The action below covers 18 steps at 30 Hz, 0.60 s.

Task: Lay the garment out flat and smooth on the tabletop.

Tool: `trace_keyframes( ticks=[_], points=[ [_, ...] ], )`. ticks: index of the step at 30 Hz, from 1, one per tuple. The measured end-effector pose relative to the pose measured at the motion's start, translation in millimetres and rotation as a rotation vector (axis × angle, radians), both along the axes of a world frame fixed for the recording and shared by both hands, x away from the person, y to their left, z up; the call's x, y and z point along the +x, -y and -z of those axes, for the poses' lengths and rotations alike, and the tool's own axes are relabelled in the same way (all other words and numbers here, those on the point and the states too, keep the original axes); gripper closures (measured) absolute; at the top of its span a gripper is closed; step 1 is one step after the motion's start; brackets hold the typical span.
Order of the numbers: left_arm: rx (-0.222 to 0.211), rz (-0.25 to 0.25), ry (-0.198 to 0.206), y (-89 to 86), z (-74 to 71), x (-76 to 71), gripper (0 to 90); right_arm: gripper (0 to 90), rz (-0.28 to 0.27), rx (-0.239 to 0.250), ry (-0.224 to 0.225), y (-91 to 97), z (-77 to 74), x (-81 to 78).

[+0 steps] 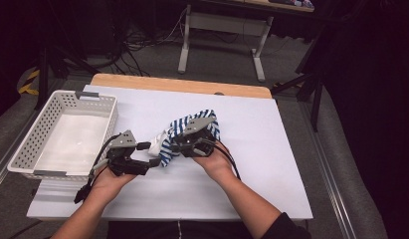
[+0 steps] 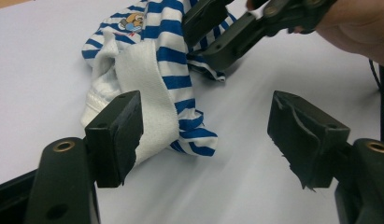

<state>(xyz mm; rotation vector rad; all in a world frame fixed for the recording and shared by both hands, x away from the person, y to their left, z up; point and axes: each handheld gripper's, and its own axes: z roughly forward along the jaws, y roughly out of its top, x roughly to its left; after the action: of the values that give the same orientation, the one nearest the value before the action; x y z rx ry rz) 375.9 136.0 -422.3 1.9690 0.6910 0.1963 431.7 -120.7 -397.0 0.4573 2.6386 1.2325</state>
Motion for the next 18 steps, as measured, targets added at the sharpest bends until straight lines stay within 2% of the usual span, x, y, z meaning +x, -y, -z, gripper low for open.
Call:
trace_keyframes(
  ticks=[4, 10, 18],
  points=[
    [-0.003, 0.0, 0.004, 0.7, -0.5, 0.5, 27.8, 56.0, 0.027, 0.032, 0.01, 22.7, -3.7, -7.8],
    [-0.009, 0.0, 0.005, 2.0, -0.1, 0.9, 27.8, 47.0, 0.101, 0.07, 0.032, 61.0, -1.9, -13.5],
    [-0.015, -0.004, 0.005, 0.9, -1.0, 0.3, 27.8, 46.3, 0.186, 0.066, 0.028, 101.3, 7.5, -12.2]
  ],
)
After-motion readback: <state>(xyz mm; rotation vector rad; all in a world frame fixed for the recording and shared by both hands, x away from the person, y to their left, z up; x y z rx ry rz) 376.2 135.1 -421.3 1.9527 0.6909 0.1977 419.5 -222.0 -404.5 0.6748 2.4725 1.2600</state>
